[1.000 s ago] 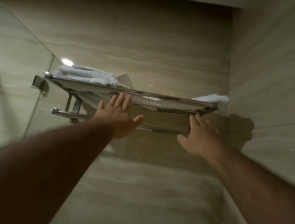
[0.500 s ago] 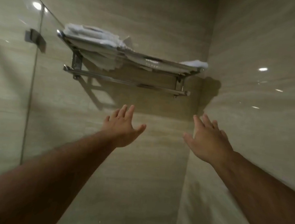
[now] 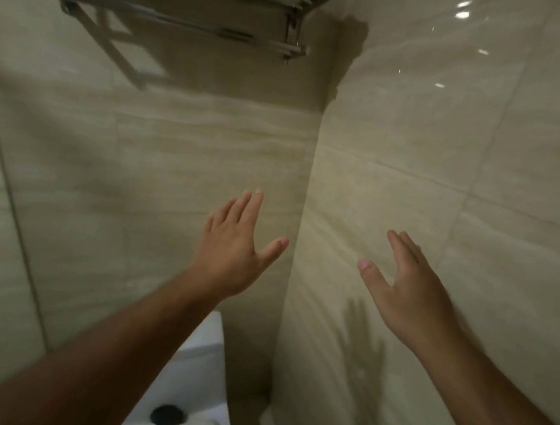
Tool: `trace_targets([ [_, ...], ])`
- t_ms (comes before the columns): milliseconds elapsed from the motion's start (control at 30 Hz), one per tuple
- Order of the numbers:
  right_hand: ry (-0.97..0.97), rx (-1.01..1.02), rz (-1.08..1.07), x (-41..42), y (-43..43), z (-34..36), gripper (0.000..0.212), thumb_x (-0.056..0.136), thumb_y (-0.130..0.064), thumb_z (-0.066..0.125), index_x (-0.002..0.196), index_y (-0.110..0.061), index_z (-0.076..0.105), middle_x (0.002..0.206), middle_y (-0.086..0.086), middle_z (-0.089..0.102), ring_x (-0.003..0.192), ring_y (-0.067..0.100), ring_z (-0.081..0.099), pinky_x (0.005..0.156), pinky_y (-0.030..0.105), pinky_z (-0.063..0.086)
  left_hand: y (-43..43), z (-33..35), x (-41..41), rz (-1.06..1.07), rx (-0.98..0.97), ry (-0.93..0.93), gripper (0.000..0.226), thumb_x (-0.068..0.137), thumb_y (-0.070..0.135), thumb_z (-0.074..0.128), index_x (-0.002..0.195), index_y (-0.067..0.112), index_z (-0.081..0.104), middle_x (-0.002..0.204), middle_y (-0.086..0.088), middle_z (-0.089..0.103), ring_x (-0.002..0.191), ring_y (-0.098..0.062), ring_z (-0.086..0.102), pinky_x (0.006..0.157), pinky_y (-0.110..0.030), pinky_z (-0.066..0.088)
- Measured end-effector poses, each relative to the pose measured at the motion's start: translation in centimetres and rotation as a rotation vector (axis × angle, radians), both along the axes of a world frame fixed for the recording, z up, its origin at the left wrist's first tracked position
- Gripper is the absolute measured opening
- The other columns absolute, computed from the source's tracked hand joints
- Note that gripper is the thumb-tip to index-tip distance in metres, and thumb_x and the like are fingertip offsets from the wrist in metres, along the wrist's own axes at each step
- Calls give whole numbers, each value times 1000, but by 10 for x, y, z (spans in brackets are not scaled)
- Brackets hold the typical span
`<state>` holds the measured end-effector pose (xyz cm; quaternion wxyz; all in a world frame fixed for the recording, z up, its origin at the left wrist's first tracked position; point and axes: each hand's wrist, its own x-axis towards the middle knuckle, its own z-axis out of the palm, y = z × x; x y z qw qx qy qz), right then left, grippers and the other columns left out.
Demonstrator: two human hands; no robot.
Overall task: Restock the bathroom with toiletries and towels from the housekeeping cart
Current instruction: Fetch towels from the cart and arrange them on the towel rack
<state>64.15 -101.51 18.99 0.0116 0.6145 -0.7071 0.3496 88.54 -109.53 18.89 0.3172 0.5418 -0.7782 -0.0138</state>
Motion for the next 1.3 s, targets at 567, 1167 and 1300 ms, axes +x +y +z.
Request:
trace_targets([
  [567, -198, 155, -141, -81, 173, -88, 65, 95, -53, 49, 154, -28, 34, 163, -6, 26, 149, 14, 24, 117, 32, 24, 123, -83, -90, -237, 150, -169, 91, 85, 82, 18, 159, 31, -1, 168, 6, -1, 153, -15, -3, 125, -46, 4],
  [1167, -264, 158, -741, -57, 316, -121, 65, 95, -48, 58, 152, -24, 37, 158, -3, 35, 130, 7, 42, 92, 6, 22, 173, -128, -190, -849, 149, -156, 85, 92, 72, 29, 160, 29, 2, 168, 4, 9, 154, -20, 5, 124, -45, 10],
  [1300, -246, 231, -859, -45, 359, -137, 66, 98, -49, 52, 155, -23, 31, 160, 0, 32, 146, 15, 29, 110, 24, 27, 202, -151, -204, -974, 167, -159, 90, 85, 77, 20, 160, 28, 8, 167, 3, 15, 153, -22, 11, 124, -46, 14],
])
